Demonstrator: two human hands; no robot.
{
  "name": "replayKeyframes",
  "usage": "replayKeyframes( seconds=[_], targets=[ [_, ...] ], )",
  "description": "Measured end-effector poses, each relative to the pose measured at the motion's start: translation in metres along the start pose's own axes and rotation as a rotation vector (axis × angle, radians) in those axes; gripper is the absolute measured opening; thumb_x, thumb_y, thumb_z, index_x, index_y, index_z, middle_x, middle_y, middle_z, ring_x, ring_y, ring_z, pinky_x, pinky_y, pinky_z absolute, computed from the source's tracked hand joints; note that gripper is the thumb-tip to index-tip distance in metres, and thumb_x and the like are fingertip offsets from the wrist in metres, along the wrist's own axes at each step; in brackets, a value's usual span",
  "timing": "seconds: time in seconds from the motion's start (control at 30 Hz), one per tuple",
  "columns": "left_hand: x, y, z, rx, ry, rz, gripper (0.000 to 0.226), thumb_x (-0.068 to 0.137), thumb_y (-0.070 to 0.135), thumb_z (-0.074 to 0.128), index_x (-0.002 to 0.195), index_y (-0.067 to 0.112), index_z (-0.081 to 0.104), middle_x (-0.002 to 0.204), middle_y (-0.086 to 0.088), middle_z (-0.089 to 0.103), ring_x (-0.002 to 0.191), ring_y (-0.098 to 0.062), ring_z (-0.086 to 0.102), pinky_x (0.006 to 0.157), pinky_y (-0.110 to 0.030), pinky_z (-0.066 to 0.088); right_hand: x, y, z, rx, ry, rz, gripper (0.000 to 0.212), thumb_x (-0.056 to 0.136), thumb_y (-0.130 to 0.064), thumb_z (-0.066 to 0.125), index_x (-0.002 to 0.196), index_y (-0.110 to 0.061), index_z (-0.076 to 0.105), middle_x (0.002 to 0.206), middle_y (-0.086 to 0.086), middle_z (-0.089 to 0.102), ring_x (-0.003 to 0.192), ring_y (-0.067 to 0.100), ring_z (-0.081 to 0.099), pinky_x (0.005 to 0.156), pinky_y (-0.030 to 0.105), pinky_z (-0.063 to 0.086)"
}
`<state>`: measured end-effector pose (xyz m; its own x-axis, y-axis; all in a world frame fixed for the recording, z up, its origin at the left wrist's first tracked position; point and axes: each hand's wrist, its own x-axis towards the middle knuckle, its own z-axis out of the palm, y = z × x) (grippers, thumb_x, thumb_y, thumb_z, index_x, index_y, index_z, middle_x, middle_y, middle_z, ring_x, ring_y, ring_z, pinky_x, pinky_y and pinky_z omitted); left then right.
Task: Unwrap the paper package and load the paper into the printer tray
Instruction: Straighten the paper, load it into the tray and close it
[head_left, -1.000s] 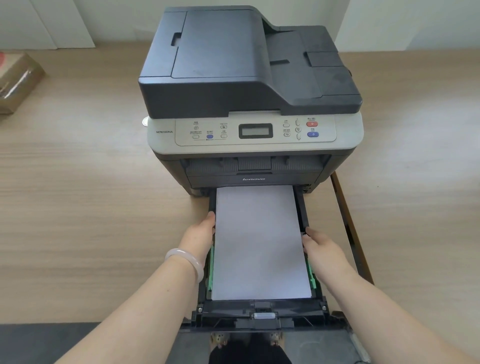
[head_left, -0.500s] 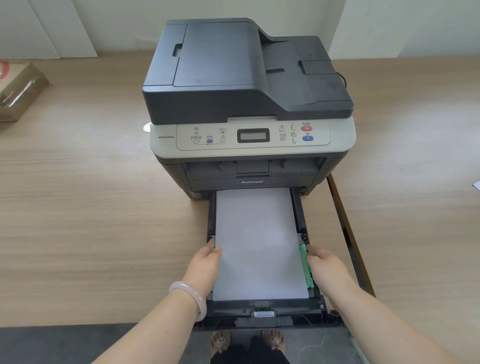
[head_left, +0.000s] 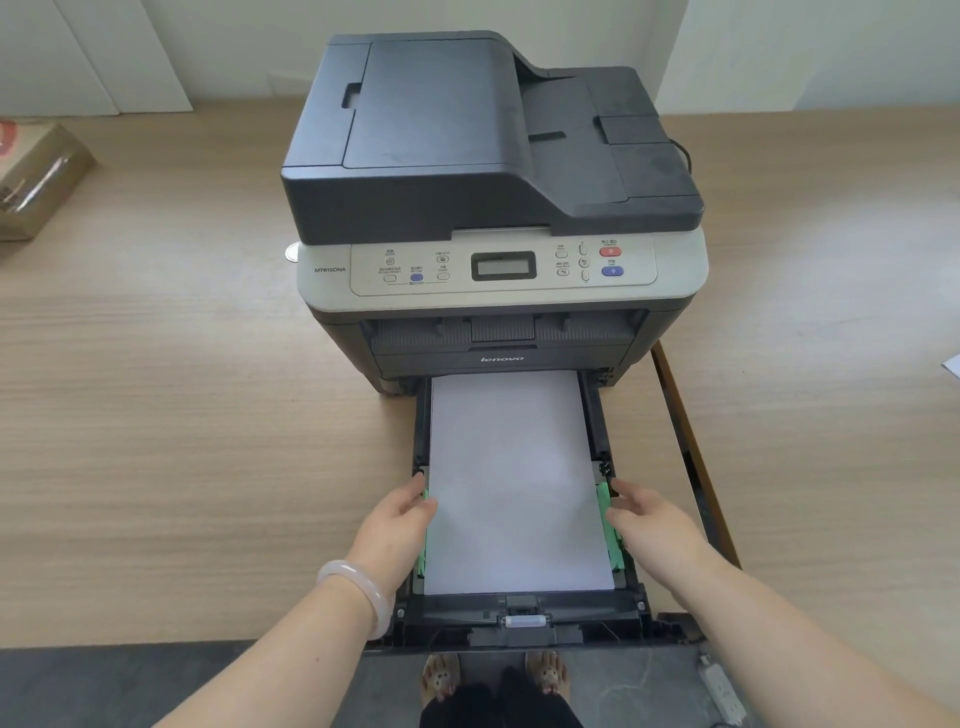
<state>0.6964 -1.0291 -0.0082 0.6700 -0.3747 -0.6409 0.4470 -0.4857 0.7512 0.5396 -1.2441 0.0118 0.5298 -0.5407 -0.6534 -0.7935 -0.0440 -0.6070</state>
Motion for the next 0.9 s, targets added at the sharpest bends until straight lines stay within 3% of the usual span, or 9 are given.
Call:
replayKeyframes(
  seconds=[0.07,0.2,0.33,0.4,0.47,0.53,0.63,0.77,0.9],
  targets=[
    [-0.005,-0.001,-0.005,0.072,-0.033,0.072,0.048,0.094,0.021,0.050,0.141,0.020,0.039,0.144,-0.002,0.044,0.132,-0.019,0.042,0.111,-0.032,0.030,-0.003,0.005,-0.005,-0.093,-0.036,-0.081,0.055,0.094,-0.026,0.050,0.145,-0.023,0.031,0.146,0.003,0.045,0.130,0.019,0.044,0.102,0.032,0.038],
    [-0.015,-0.007,-0.020,0.447,-0.121,0.284,0.057,0.092,0.028,0.055,0.144,0.026,0.032,0.142,0.005,0.040,0.136,-0.014,0.034,0.105,-0.021,0.028,-0.015,0.024,-0.018,-0.389,-0.114,-0.250,0.076,0.081,-0.053,0.060,0.145,-0.044,0.021,0.150,-0.008,0.038,0.135,0.010,0.037,0.109,0.032,0.034],
    [-0.026,-0.026,-0.044,0.854,-0.277,0.373,0.102,0.067,0.064,0.068,0.148,0.037,0.012,0.144,0.025,0.010,0.137,0.000,0.010,0.111,-0.021,0.012,-0.023,0.054,-0.034,-0.618,-0.240,-0.348,0.098,0.053,-0.081,0.061,0.132,-0.069,0.003,0.151,-0.026,0.024,0.137,0.000,0.026,0.113,0.030,0.028],
    [-0.028,-0.037,-0.051,1.065,-0.366,0.440,0.121,0.055,0.074,0.067,0.148,0.036,0.000,0.149,0.026,-0.005,0.137,0.003,-0.005,0.111,-0.018,0.004,-0.023,0.068,-0.037,-0.701,-0.271,-0.399,0.102,0.050,-0.080,0.063,0.128,-0.074,-0.003,0.150,-0.032,0.015,0.137,-0.003,0.022,0.113,0.025,0.025],
    [-0.028,-0.044,-0.050,1.233,-0.393,0.525,0.116,0.064,0.066,0.067,0.148,0.032,-0.004,0.152,0.021,-0.013,0.138,-0.001,-0.018,0.111,-0.016,-0.002,-0.021,0.074,-0.037,-0.750,-0.284,-0.439,0.099,0.054,-0.072,0.063,0.124,-0.075,-0.006,0.149,-0.036,0.011,0.136,-0.005,0.022,0.111,0.019,0.024],
    [-0.025,-0.045,-0.048,1.290,-0.370,0.572,0.103,0.075,0.052,0.063,0.149,0.029,-0.004,0.155,0.017,-0.013,0.140,-0.004,-0.020,0.111,-0.014,-0.003,-0.017,0.076,-0.036,-0.799,-0.281,-0.474,0.092,0.060,-0.062,0.059,0.126,-0.072,-0.004,0.150,-0.034,0.015,0.134,-0.005,0.026,0.109,0.016,0.027],
    [-0.015,-0.041,-0.048,1.287,-0.276,0.583,0.098,0.079,0.051,0.060,0.148,0.030,-0.006,0.156,0.017,-0.009,0.145,-0.006,-0.005,0.109,-0.013,-0.004,-0.005,0.076,-0.037,-0.825,-0.208,-0.524,0.084,0.070,-0.056,0.061,0.132,-0.065,0.005,0.149,-0.029,0.027,0.132,-0.005,0.031,0.108,0.013,0.026],
    [0.005,-0.023,-0.044,1.328,-0.089,0.645,0.104,0.077,0.055,0.061,0.148,0.024,-0.009,0.160,0.007,0.003,0.145,-0.012,0.009,0.113,-0.021,0.002,0.017,0.062,-0.042,-0.710,-0.044,-0.512,0.084,0.071,-0.058,0.067,0.141,-0.048,0.023,0.146,-0.019,0.039,0.131,0.002,0.038,0.110,0.020,0.030],
    [0.027,0.000,-0.040,1.248,0.133,0.624,0.118,0.072,0.058,0.066,0.143,0.022,-0.021,0.160,0.002,-0.006,0.146,-0.016,0.001,0.115,-0.028,-0.002,0.039,0.037,-0.045,-0.585,0.116,-0.484,0.098,0.068,-0.051,0.075,0.146,-0.041,0.016,0.150,-0.010,0.034,0.134,0.011,0.036,0.109,0.025,0.032]
  ],
)
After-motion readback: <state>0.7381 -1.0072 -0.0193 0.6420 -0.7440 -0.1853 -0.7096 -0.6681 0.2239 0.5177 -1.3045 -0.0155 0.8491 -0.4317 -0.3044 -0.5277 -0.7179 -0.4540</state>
